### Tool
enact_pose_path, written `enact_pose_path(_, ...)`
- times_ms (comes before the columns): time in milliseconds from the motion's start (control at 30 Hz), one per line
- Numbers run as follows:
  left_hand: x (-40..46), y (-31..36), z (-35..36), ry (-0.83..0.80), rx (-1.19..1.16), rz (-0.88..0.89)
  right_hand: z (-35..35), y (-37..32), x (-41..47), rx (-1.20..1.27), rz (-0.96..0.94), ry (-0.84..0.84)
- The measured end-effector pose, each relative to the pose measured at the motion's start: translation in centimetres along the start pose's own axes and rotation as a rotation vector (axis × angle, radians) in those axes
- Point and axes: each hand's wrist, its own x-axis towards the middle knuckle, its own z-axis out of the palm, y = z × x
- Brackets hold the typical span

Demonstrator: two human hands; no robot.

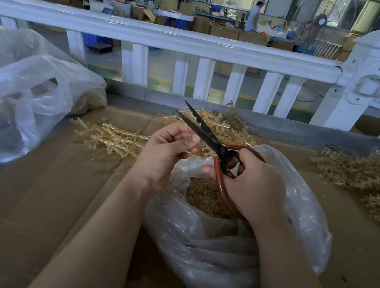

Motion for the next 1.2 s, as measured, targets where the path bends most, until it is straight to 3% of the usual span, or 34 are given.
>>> enact_pose_path(433,0.0,0.3,0.1,-0.012,-0.007,-0.013,0.2,0.4,0.1,0.027,-0.018,0.045)
enact_pose_path(633,0.3,0.6,-0.6,0.058,-0.189,-0.008,0.3,0.5,0.0,0.013,-0.034,0.059)
enact_pose_path(1200,0.2,0.2,-1.3,0.121,-0.159,0.025,0.1,0.3,0.0,0.083,-0.023,0.0)
